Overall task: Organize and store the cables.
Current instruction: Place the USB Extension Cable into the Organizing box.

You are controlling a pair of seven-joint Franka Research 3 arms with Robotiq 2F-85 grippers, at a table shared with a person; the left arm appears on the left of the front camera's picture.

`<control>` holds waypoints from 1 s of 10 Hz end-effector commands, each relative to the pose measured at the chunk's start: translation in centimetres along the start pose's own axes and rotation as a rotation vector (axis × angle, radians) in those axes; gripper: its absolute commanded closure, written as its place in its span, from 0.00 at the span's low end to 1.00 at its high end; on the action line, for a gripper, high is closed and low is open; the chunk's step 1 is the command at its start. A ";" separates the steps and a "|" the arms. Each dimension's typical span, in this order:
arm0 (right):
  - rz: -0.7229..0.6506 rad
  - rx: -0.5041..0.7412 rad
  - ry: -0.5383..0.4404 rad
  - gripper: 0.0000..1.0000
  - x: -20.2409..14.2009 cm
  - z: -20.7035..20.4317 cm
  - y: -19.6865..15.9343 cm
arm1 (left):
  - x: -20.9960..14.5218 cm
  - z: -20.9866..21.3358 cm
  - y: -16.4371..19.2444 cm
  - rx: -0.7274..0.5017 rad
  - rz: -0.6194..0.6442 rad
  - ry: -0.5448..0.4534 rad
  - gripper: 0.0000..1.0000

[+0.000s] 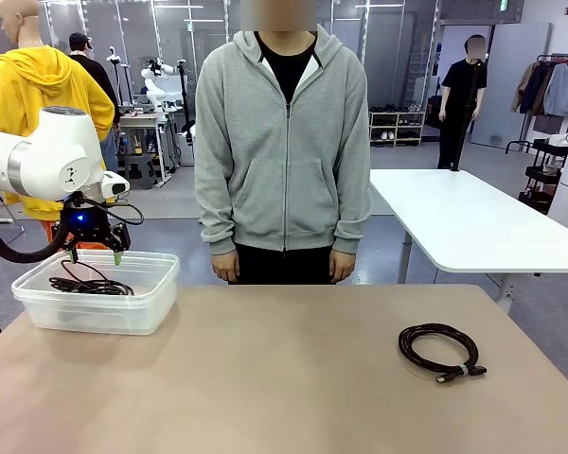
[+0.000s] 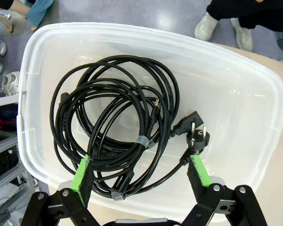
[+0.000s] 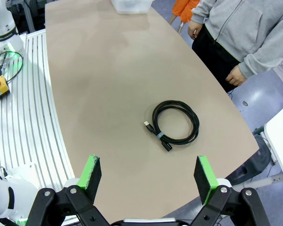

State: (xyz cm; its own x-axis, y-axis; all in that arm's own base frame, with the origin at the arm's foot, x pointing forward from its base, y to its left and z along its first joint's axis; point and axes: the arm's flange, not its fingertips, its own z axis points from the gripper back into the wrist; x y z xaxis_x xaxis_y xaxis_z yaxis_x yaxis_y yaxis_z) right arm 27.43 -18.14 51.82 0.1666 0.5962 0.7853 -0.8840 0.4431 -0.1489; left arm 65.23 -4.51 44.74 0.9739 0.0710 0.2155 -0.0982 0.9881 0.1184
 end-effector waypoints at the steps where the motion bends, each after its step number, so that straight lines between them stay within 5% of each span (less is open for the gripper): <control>1: 0.002 0.000 0.003 0.00 0.1 0.0 0.0 | 0.2 -0.1 -0.1 -0.004 0.001 -0.006 0.00; 6: 0.035 -0.034 0.068 0.00 3.0 0.4 0.1 | -4.2 5.4 1.2 -0.114 -0.083 -0.055 0.00; 10: 0.043 0.018 0.156 0.00 4.9 0.2 -0.7 | -10.5 10.8 3.5 -0.315 -0.238 -0.094 0.00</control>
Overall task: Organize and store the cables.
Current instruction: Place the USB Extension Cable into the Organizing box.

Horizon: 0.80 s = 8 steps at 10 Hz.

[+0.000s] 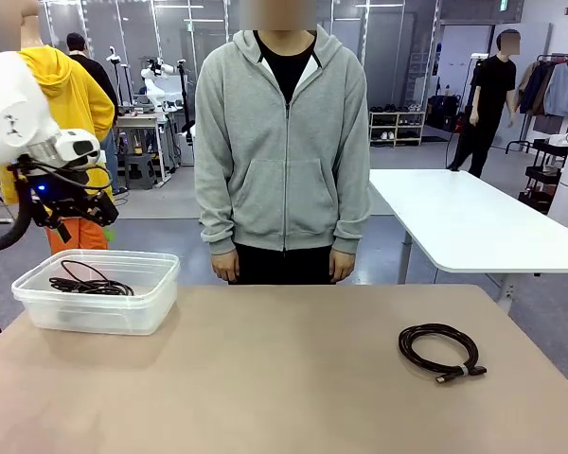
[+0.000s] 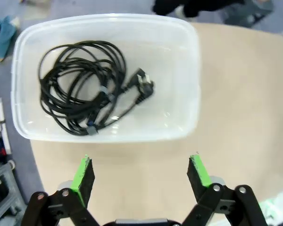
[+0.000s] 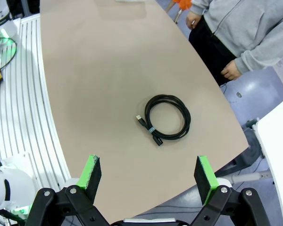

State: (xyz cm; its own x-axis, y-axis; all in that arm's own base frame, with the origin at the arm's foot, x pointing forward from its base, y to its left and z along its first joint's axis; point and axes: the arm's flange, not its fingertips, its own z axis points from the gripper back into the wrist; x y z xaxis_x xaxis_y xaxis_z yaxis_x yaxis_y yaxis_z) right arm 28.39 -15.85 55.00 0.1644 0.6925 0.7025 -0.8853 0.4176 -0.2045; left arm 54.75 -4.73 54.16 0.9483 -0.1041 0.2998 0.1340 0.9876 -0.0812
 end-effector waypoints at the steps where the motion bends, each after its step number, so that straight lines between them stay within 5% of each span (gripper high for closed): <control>1: 0.006 0.054 0.070 0.00 1.5 0.5 -1.1 | -4.2 1.1 1.4 -0.107 -0.110 -0.039 0.00; 5: 0.091 0.086 0.128 0.00 4.0 0.0 -2.4 | -11.2 5.9 8.3 -0.323 -0.440 -0.164 0.00; 8: 0.137 0.153 0.117 0.00 4.3 -0.2 -2.5 | -15.8 8.6 14.1 -0.383 -0.538 -0.316 0.00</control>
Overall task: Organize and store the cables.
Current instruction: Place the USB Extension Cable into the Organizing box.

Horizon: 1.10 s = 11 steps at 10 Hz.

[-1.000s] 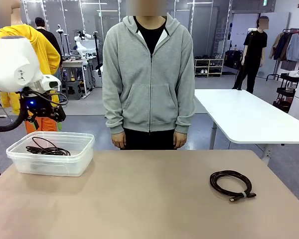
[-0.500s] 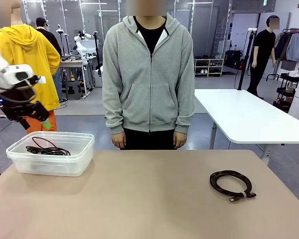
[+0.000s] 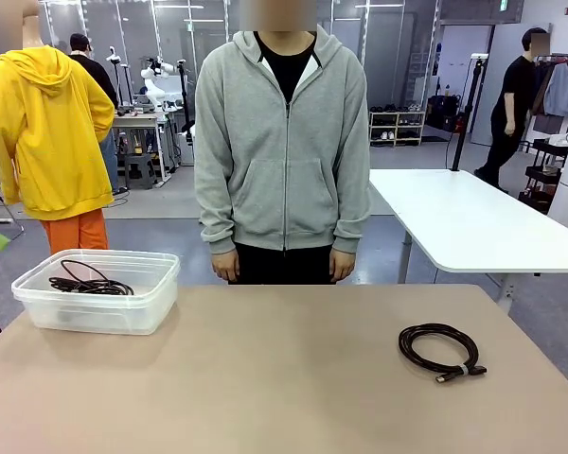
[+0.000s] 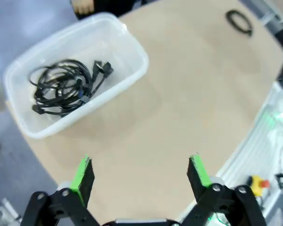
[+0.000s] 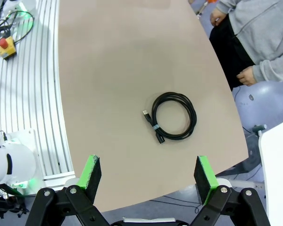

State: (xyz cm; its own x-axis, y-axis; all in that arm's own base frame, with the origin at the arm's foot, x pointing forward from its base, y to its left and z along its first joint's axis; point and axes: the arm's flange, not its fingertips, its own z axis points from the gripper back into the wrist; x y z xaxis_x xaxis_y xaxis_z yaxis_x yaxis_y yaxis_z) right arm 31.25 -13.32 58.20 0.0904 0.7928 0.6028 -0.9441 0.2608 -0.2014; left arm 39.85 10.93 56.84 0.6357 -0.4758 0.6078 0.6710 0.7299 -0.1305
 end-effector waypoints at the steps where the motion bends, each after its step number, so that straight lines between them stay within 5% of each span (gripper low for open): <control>1: 0.037 0.052 0.022 0.00 0.0 0.3 -0.3 | -3.1 2.5 0.6 -0.029 -0.047 -0.152 0.00; 6: 0.184 0.189 0.184 0.00 5.0 -2.6 -2.6 | -6.8 3.9 -1.9 0.037 -0.086 -0.246 0.00; 11: 0.128 0.213 0.355 0.00 6.7 -9.3 -4.0 | -6.6 4.1 -1.6 0.009 -0.068 -0.213 0.00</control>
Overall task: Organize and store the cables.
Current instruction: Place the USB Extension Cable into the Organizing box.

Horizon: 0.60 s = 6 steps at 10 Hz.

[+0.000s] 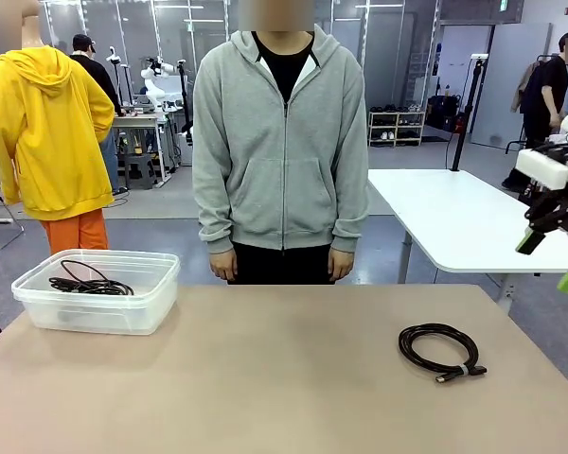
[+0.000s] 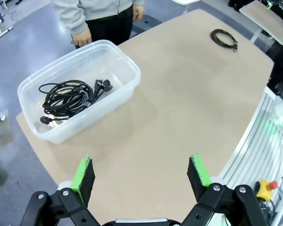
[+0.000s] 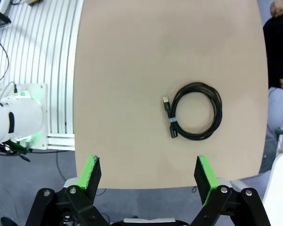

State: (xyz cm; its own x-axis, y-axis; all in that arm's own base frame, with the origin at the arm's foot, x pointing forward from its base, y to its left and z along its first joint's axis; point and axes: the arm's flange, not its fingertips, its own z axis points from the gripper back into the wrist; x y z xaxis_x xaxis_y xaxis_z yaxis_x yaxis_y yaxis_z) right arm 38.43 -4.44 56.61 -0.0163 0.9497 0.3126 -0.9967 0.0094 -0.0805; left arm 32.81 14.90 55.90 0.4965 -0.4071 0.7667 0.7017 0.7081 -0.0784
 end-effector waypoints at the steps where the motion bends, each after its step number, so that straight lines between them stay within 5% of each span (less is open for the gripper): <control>1: -0.067 -0.004 0.068 0.00 0.4 -2.0 -0.2 | 0.4 0.1 0.2 -0.004 -0.005 0.000 0.00; 6: -0.075 0.016 0.112 0.00 0.8 -5.6 -0.9 | 0.4 0.1 0.2 -0.004 -0.005 0.000 0.00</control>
State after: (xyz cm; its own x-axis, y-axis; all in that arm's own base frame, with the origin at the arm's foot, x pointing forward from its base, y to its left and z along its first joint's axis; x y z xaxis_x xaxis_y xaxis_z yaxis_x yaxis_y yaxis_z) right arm 39.32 -2.49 52.01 0.0436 0.9721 0.2304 -0.9973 0.0559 -0.0469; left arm 32.84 14.91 55.97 0.4960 -0.4077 0.7667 0.7017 0.7083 -0.0773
